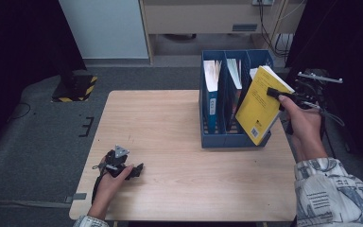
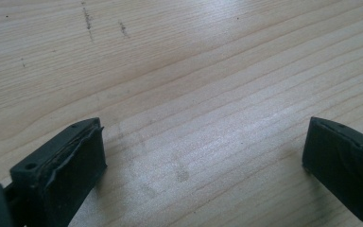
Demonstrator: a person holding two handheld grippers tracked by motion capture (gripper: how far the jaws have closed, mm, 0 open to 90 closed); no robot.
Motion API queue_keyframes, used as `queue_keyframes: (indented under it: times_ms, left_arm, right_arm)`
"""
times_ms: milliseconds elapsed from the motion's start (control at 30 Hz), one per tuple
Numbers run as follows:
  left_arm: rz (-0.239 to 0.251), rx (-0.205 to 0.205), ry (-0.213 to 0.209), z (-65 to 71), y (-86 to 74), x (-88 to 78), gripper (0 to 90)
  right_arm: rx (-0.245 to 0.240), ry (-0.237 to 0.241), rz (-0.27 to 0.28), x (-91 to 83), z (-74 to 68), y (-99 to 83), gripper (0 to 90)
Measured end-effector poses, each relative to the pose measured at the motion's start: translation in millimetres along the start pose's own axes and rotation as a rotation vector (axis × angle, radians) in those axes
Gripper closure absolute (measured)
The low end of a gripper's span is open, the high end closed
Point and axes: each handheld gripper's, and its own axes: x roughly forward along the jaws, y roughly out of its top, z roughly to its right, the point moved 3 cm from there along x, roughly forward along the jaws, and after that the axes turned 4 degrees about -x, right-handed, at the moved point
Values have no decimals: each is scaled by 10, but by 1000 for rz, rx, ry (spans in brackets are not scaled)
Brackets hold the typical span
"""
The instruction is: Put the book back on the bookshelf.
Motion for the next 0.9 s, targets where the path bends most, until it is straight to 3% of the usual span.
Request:
queue_keyframes:
  times_ms: [500, 900]
  left_arm:
    - [2, -1, -1, 7, 4, 5, 0]
    - [5, -1, -3, 13, 11, 13, 0]
  right_arm:
    - [-8, -22, 3, 152, -62, 72, 751]
    - [-67, -65, -21, 384, -202, 142, 751]
